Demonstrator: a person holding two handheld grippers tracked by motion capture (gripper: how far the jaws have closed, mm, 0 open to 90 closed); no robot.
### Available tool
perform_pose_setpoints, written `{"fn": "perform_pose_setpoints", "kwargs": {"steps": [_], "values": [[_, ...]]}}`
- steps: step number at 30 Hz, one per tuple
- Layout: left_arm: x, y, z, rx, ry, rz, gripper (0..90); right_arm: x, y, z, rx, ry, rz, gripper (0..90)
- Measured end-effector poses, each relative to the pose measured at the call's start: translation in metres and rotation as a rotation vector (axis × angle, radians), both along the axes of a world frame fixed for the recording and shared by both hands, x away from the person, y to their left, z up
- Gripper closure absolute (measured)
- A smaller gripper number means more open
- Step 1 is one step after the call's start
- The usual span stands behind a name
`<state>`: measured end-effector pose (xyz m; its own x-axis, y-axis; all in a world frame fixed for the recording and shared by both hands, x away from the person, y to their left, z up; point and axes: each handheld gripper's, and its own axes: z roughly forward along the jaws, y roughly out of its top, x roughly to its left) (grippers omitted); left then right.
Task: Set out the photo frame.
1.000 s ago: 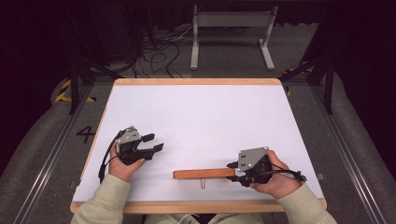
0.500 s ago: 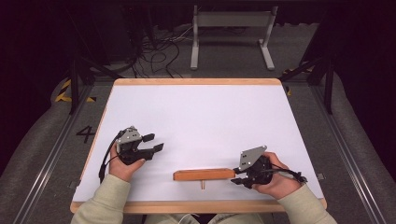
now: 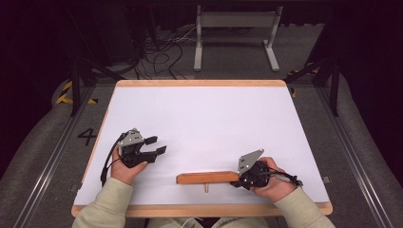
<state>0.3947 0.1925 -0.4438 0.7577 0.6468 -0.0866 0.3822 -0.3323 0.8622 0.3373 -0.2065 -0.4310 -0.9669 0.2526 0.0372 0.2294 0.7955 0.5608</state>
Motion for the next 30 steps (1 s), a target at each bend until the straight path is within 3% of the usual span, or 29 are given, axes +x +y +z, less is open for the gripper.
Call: {"fn": "perform_pose_setpoints", "kwargs": {"steps": [10,18,30], "values": [[-0.004,0.003,-0.001,0.008,0.003,0.011,42.4,0.018,-0.003,-0.004,0.087,-0.031,-0.165,90.0],[-0.007,0.006,-0.002,0.010,0.007,0.029,42.3,0.031,0.002,-0.003,0.133,-0.040,-0.226,90.0],[-0.006,0.008,-0.003,0.012,0.009,0.025,41.6,0.056,0.023,-0.001,0.138,-0.035,-0.267,90.0]]}}
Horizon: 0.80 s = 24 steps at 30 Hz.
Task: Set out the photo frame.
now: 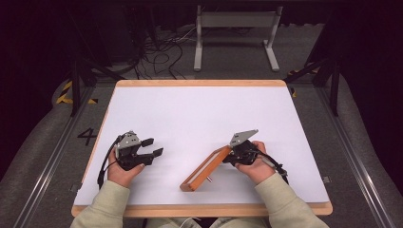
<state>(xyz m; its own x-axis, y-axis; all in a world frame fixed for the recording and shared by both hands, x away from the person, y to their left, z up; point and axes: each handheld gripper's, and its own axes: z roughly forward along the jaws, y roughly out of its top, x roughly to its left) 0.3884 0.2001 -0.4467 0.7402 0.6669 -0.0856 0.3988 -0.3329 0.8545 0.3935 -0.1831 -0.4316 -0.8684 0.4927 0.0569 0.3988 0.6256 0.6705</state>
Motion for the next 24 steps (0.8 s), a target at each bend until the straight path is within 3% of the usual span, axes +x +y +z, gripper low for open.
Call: {"fn": "perform_pose_setpoints", "kwargs": {"steps": [12,24], "values": [[0.000,0.000,0.000,-0.003,0.004,-0.003,41.4,0.022,0.020,0.001,-0.001,0.014,-0.007,90.0],[0.000,0.000,0.000,-0.005,0.007,-0.005,41.3,0.038,0.048,0.005,-0.003,0.002,0.040,90.0]]}}
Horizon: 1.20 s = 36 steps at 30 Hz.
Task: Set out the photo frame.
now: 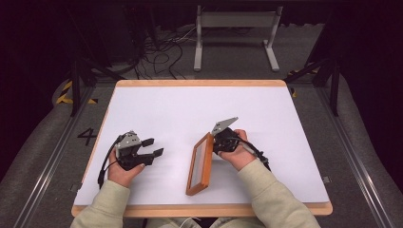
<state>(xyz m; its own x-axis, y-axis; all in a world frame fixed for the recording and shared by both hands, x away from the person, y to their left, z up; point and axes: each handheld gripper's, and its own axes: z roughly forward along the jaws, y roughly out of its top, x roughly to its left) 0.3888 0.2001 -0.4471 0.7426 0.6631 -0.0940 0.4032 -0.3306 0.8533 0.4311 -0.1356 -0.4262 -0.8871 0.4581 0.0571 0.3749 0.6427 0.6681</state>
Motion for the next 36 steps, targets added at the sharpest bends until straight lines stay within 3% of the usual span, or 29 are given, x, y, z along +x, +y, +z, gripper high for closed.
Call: {"fn": "perform_pose_setpoints", "kwargs": {"steps": [14,17,19,22,28,36], "values": [[0.000,0.000,0.000,0.002,0.000,-0.001,41.3,0.005,0.016,0.001,0.042,0.001,0.046,90.0],[0.001,0.000,0.000,0.003,-0.002,-0.003,41.3,0.005,0.015,0.002,0.045,0.002,0.036,89.5],[0.001,0.001,0.000,0.002,0.000,-0.001,41.3,0.004,0.012,0.005,0.015,-0.002,0.011,88.0],[0.001,0.001,0.000,0.003,0.001,0.003,41.3,0.000,0.006,0.015,-0.057,0.003,-0.046,84.3],[0.003,0.001,-0.002,0.032,0.025,0.043,41.4,-0.008,-0.005,0.041,-0.029,-0.002,-0.103,73.0],[0.003,0.001,-0.002,0.031,0.026,0.044,41.3,-0.022,-0.011,0.074,-0.055,-0.039,-0.131,56.2]]}}
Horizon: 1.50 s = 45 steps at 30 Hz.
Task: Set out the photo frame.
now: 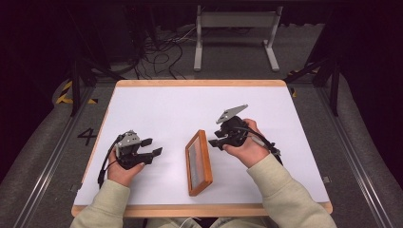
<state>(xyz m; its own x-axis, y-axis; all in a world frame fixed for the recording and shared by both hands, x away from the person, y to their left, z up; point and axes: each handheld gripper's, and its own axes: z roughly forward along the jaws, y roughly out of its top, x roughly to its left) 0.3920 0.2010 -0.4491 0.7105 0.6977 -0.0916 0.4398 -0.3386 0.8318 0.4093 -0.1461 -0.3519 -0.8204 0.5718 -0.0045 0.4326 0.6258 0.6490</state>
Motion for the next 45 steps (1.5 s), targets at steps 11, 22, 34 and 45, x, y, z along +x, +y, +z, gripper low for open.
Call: {"fn": "perform_pose_setpoints", "kwargs": {"steps": [11,22,34,45], "values": [[0.000,0.000,0.000,0.009,-0.002,0.001,41.3,-0.022,0.010,0.025,0.020,0.001,-0.010,35.9],[0.000,0.000,0.000,0.006,-0.002,0.002,41.2,-0.033,0.028,0.020,0.014,0.057,0.006,27.7],[0.000,0.000,0.001,0.005,-0.006,-0.010,40.6,-0.029,0.035,0.001,0.042,0.153,-0.024,22.8],[0.000,0.000,0.001,0.002,-0.006,-0.010,40.3,-0.023,0.045,-0.015,0.008,0.265,-0.036,28.6]]}}
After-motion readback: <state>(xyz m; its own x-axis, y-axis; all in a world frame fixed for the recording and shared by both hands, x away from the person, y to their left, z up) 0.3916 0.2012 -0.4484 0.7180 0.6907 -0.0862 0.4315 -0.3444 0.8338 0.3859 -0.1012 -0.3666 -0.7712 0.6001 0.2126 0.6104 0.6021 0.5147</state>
